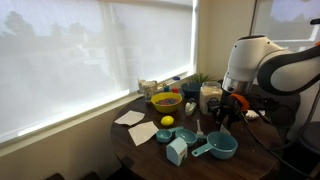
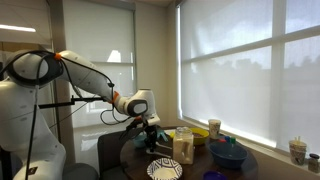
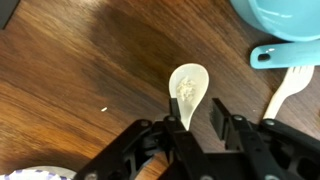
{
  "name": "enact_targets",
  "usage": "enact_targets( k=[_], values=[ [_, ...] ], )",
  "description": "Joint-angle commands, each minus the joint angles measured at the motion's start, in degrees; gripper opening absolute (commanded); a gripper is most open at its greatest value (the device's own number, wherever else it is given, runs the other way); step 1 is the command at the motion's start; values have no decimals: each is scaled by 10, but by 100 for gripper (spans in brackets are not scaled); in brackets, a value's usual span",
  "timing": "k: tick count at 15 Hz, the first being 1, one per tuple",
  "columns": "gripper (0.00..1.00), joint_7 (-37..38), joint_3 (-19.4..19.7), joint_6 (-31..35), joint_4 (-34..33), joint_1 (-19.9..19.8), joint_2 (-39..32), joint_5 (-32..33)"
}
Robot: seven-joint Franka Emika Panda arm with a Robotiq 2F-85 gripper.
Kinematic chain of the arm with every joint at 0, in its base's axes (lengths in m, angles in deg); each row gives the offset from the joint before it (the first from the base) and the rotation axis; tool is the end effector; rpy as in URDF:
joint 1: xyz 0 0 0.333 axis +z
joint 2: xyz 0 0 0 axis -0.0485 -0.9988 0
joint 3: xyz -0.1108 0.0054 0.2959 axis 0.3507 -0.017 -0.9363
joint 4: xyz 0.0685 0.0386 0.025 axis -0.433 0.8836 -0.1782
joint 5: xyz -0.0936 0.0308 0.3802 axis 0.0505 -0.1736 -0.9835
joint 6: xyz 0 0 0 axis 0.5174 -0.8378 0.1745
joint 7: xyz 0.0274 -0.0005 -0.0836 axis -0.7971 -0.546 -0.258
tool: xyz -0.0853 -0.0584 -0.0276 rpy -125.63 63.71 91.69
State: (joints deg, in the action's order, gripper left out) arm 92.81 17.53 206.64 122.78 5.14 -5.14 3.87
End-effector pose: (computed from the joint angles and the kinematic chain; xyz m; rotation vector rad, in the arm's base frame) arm 0.4371 0.1206 0.3965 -2.8382 1.2194 -0.1897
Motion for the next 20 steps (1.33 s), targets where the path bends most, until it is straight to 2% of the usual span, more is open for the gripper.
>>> enact_targets(
  k=[1,5,9,12,20],
  values=[
    [39,11,9,8,7,-2,6,8],
    [40,9,19,5,9,-10,7,14],
    [35,6,28,5,10,-19,5,22],
    [28,5,33,10,7,-24,1,26],
    [31,5,33,25,-5,-24,-9,32]
  ],
)
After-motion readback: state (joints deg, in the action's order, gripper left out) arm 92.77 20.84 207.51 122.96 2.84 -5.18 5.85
